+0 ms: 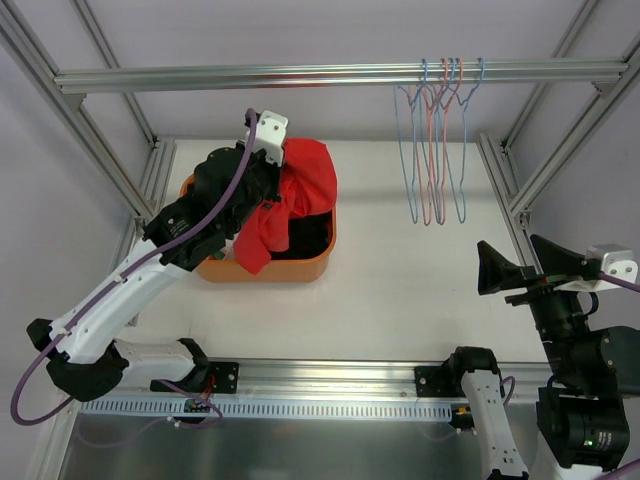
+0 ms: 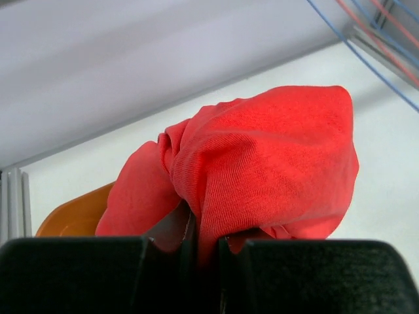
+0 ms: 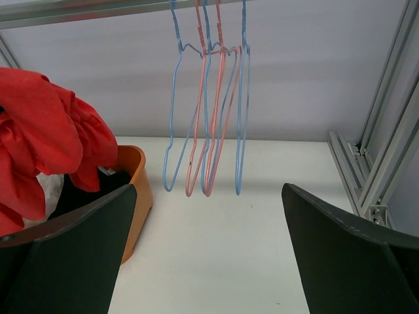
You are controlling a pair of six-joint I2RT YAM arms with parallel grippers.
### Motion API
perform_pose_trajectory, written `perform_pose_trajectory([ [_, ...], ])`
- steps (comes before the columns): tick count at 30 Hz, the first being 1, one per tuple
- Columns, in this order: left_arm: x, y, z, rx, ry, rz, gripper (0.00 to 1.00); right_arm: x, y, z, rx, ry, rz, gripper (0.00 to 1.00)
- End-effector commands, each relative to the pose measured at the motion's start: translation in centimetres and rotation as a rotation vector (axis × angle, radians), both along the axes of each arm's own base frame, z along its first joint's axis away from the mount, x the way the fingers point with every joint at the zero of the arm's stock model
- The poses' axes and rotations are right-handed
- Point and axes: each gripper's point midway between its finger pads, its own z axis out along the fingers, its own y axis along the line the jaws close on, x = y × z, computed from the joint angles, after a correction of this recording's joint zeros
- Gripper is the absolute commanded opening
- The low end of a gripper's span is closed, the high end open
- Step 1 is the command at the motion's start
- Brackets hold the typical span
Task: Remove the tank top from the hanger
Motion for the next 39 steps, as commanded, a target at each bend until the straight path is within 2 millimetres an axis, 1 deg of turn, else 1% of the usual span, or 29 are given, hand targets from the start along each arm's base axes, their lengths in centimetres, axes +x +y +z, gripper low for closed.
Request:
perform_pose_trajectory([
  [1, 0.0, -0.9, -1.1, 0.012, 0.02, -0.118, 0.0, -0.5, 0.5, 1.6, -0.003, -0.071, 0.027, 0.99],
  [2, 1.2, 0.6, -2.3, 0.006, 0.05, -0.08, 0.0, -0.4, 0.5, 1.6, -0.003, -0.071, 0.029, 0.99],
  [3, 1.7, 1.0, -3.0, -0.017, 0.078, -0.08, 0.0, -0.5, 0.7, 1.6, -0.002, -0.074, 0.035, 0.99],
  [4, 1.8, 0.8, -3.7, -0.029, 0.103, -0.116, 0.0, -0.4, 0.7, 1.6, -0.002, -0.074, 0.039, 1.0],
  [5, 2.3, 1.2, -4.3, -0.029, 0.12, -0.108, 0.0, -0.4, 0.8, 1.7, -0.001, -0.073, 0.042, 0.99],
  [6, 3.1, 1.8, -5.0, -0.018, 0.134, -0.088, 0.0, -0.5, 0.8, 1.7, -0.002, -0.076, 0.043, 1.0],
  [8, 3.6, 2.3, -6.6, 0.02, 0.157, -0.075, 0.0, -0.6, 0.8, 1.8, -0.002, -0.079, 0.043, 0.99],
  [9, 4.2, 2.7, -7.5, 0.035, 0.175, -0.058, 0.0, -0.6, 0.8, 1.7, -0.005, -0.081, 0.043, 0.99],
  [14, 5.8, 3.1, -11.3, 0.081, 0.266, -0.034, 0.0, -0.3, 0.9, 1.4, -0.005, -0.075, 0.051, 1.0],
  [15, 6.4, 3.2, -12.5, 0.088, 0.299, -0.016, 0.0, -0.2, 1.0, 1.3, -0.004, -0.071, 0.055, 0.99],
  [17, 6.9, 3.5, -13.2, 0.078, 0.34, 0.0, 0.0, 0.0, 1.0, 1.1, -0.006, -0.067, 0.058, 0.99],
  [18, 6.9, 3.3, -15.0, 0.084, 0.409, -0.007, 0.0, 0.0, 1.1, 1.1, -0.008, -0.066, 0.061, 0.99],
  [19, 7.3, 3.3, -14.6, 0.078, 0.419, 0.006, 0.0, 0.0, 1.1, 1.0, -0.009, -0.066, 0.061, 0.99],
  [20, 7.6, 3.4, -14.8, 0.093, 0.443, 0.018, 0.0, 0.1, 1.1, 1.0, -0.012, -0.068, 0.06, 1.0],
  [21, 7.4, 3.5, -16.8, 0.137, 0.532, 0.018, 0.0, 0.1, 1.0, 0.9, -0.013, -0.066, 0.058, 1.0],
  [22, 7.5, 2.5, -15.0, 0.113, 0.523, -0.022, 0.0, 0.2, 1.0, 0.9, -0.016, -0.063, 0.056, 1.0],
  [24, 7.5, 2.1, -13.9, 0.109, 0.522, -0.045, 0.0, 0.4, 1.0, 0.7, -0.016, -0.057, 0.061, 1.0],
  [25, 7.6, 1.7, -11.9, 0.088, 0.479, -0.068, 0.0, 0.5, 1.0, 0.6, -0.016, -0.057, 0.061, 0.99],
  [27, 7.6, 1.9, -9.2, 0.081, 0.413, -0.081, 0.0, 0.7, 1.1, 0.4, -0.013, -0.052, 0.063, 1.0],
  [28, 7.6, 1.7, -6.9, 0.07, 0.363, -0.096, 0.0, 0.7, 1.1, 0.4, -0.013, -0.053, 0.064, 0.99],
  [31, 7.5, 2.0, -3.9, 0.1, 0.275, -0.125, 0.0, 0.7, 1.1, 0.3, -0.013, -0.053, 0.063, 1.0],
  [32, 7.1, 1.6, -3.6, 0.121, 0.258, -0.179, 0.0, 0.7, 1.0, 0.3, -0.013, -0.056, 0.061, 1.0],
  [33, 7.0, 1.5, -3.4, 0.132, 0.248, -0.191, 0.0, 0.6, 1.0, 0.3, -0.013, -0.058, 0.061, 0.99],
  [35, 6.6, 1.1, -3.9, 0.168, 0.243, -0.245, 0.0, 0.6, 1.0, 0.2, -0.013, -0.058, 0.061, 0.99],
  [36, 6.5, 1.0, -4.6, 0.182, 0.254, -0.265, 0.0, 0.6, 1.1, 0.3, -0.014, -0.059, 0.063, 0.99],
  [39, 6.6, 1.1, -5.9, 0.204, 0.28, -0.257, 0.0, 0.8, 1.2, 0.2, -0.01, -0.057, 0.071, 0.99],
])
